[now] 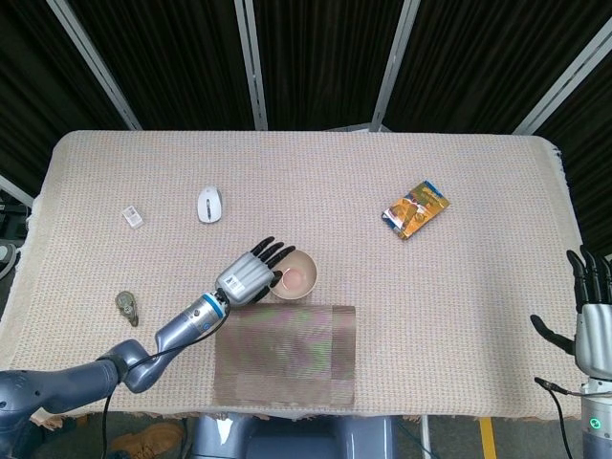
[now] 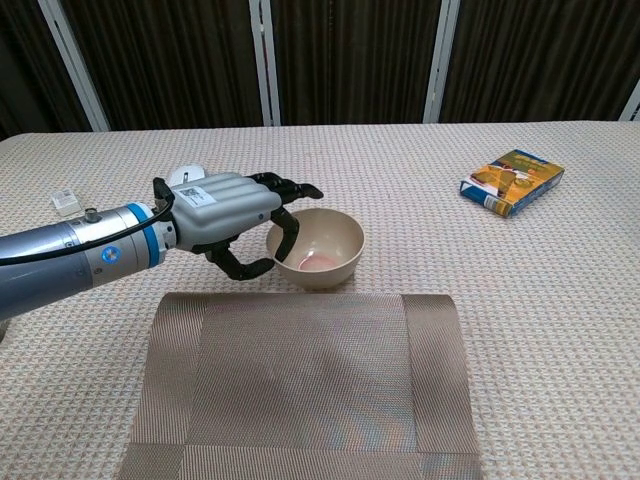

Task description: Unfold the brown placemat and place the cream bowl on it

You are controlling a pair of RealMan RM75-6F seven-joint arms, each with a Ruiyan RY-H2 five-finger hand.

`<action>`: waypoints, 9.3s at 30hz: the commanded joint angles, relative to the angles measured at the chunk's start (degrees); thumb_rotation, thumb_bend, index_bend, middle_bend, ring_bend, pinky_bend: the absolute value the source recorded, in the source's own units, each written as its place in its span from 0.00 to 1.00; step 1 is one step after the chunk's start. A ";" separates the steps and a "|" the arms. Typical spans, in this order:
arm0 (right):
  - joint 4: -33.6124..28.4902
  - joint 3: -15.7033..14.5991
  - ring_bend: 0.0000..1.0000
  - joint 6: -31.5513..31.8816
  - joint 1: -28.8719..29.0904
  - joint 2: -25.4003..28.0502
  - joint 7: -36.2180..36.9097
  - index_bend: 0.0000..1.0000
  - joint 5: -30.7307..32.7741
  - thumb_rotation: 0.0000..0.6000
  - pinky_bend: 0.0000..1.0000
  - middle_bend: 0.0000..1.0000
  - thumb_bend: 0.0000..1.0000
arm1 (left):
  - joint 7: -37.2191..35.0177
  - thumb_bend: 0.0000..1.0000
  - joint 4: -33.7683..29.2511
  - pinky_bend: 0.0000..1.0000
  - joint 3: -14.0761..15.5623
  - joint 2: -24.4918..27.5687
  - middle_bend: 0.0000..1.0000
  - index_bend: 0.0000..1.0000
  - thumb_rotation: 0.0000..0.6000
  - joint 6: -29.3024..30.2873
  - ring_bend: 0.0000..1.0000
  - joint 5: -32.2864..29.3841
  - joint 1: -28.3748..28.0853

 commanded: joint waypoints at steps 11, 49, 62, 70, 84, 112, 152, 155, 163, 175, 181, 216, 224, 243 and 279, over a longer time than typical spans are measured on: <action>-0.55 -0.66 0.00 -0.01 -0.17 0.54 0.82 0.00 -0.74 1.00 0.00 0.00 0.00 | 3.31 0.49 -4.34 0.00 -1.77 7.31 0.00 0.62 1.00 6.32 0.00 -3.28 2.99; -2.76 -1.95 0.00 0.66 -0.50 1.59 1.75 0.00 -3.07 1.00 0.00 0.00 0.00 | -14.19 0.00 -12.33 0.00 5.75 24.39 0.00 0.13 1.00 21.37 0.00 1.44 18.91; -2.87 -1.99 0.00 1.05 -0.86 2.07 2.43 0.00 -3.06 1.00 0.00 0.00 0.00 | -13.11 0.00 -21.70 0.00 17.35 22.72 0.00 0.29 1.00 22.43 0.00 20.22 18.68; -2.82 -1.93 0.00 1.10 -1.03 2.35 3.01 0.00 -2.82 1.00 0.00 0.00 0.00 | -14.25 0.01 -16.82 0.00 19.81 17.60 0.00 0.31 1.00 21.82 0.00 21.88 19.73; -2.98 -1.86 0.00 0.71 -1.03 2.68 3.50 0.00 -2.45 1.00 0.00 0.00 0.00 | -18.66 0.01 -6.35 0.00 22.21 10.22 0.00 0.33 1.00 24.46 0.00 23.76 21.44; -2.90 -1.76 0.00 0.61 -1.02 2.84 3.82 0.00 -2.31 1.00 0.00 0.00 0.00 | -17.36 0.01 -0.24 0.00 23.01 6.17 0.00 0.34 1.00 25.74 0.00 23.71 21.83; -3.20 -1.83 0.00 0.41 -1.10 3.13 3.82 0.00 -2.17 1.00 0.00 0.00 0.00 | -14.23 0.17 -4.53 0.00 23.01 7.33 0.00 0.38 1.00 23.95 0.00 22.88 20.13; -3.19 -1.82 0.00 0.33 -1.09 3.16 3.88 0.00 -2.10 1.00 0.00 0.00 0.00 | -14.20 0.19 -4.25 0.00 23.07 7.08 0.00 0.38 1.00 23.65 0.00 22.77 20.12; -3.16 -1.87 0.00 0.23 -1.05 3.21 3.95 0.00 -2.17 1.00 0.00 0.00 0.00 | -14.59 0.34 -3.41 0.00 23.29 6.36 0.00 0.42 1.00 23.61 0.00 22.75 20.22; -3.20 -1.93 0.00 0.10 -1.03 3.31 4.10 0.00 -2.16 1.00 0.00 0.00 0.00 | -14.71 0.43 -2.16 0.00 22.92 5.76 0.00 0.45 1.00 22.88 0.00 21.57 20.35; -3.17 -1.93 0.00 -0.01 -1.00 3.31 4.11 0.00 -2.09 1.00 0.00 0.00 0.00 | -15.33 0.43 -0.95 0.00 22.65 5.37 0.00 0.47 1.00 22.83 0.00 20.81 20.59; -2.90 -0.72 0.00 -1.17 -0.51 2.71 2.53 0.00 0.80 1.00 0.00 0.00 0.00 | -3.33 0.49 -10.53 0.00 -7.81 6.57 0.00 0.69 1.00 3.87 0.00 -6.18 3.24; -2.04 -0.06 0.00 -2.46 0.05 2.10 1.56 0.00 2.72 1.00 0.00 0.00 0.00 | -0.58 0.50 -0.37 0.00 -13.62 2.68 0.00 0.69 1.00 -1.75 0.00 -17.01 -2.06; -1.69 -0.49 0.00 -2.92 0.21 1.75 1.46 0.00 2.47 1.00 0.00 0.00 0.00 | -2.58 0.00 3.59 0.00 -11.37 7.20 0.00 0.00 1.00 3.43 0.00 -23.24 5.26; 0.18 -16.38 0.00 -32.94 24.43 -3.48 -4.52 0.01 -32.77 1.00 0.00 0.00 0.00 | 15.13 0.00 -45.07 0.00 2.12 37.99 0.00 0.00 1.00 35.98 0.00 -16.33 34.96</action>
